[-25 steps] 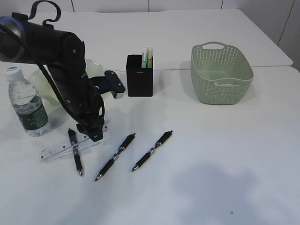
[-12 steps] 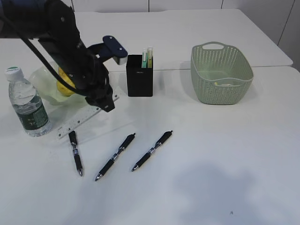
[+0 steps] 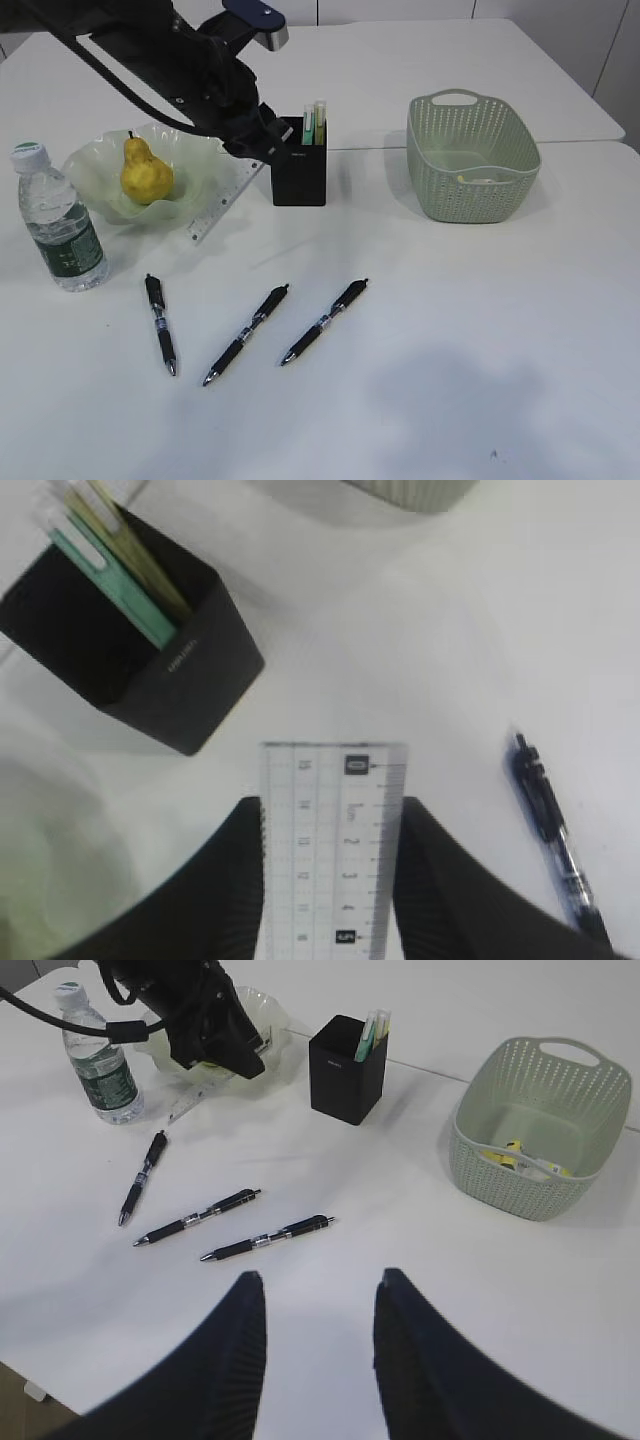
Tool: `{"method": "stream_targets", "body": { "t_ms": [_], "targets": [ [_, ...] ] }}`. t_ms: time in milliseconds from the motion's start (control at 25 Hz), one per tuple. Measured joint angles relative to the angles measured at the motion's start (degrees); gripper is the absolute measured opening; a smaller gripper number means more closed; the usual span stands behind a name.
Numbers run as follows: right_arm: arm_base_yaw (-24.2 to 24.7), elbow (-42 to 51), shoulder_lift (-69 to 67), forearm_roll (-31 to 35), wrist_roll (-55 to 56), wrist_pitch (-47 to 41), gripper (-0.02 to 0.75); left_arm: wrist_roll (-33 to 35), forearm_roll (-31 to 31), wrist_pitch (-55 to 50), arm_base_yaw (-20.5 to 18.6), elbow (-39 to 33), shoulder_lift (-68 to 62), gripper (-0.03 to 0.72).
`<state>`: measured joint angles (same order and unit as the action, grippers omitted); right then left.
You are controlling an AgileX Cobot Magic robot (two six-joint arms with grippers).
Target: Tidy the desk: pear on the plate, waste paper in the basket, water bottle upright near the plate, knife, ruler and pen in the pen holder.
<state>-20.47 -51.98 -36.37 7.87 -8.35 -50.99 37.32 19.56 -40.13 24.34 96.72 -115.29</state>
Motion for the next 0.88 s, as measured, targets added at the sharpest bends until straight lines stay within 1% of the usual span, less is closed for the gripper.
{"method": "stream_targets", "body": {
  "t_ms": [240,440,680,880],
  "targets": [
    [0.0,0.0,0.0,0.0,0.0,0.0,0.3,0.0,1.6,5.2,0.0,0.0,0.0,0.271],
    [0.0,0.0,0.0,0.0,0.0,0.0,0.3,0.0,5.2,10.7,0.0,0.0,0.0,0.271],
    [0.0,0.0,0.0,0.0,0.0,0.0,0.3,0.0,10.3,21.1,0.0,0.0,0.0,0.271],
    [0.0,0.0,0.0,0.0,-0.1,0.0,0.3,0.0,12.2,28.2,0.0,0.0,0.0,0.271]
  ]
}}
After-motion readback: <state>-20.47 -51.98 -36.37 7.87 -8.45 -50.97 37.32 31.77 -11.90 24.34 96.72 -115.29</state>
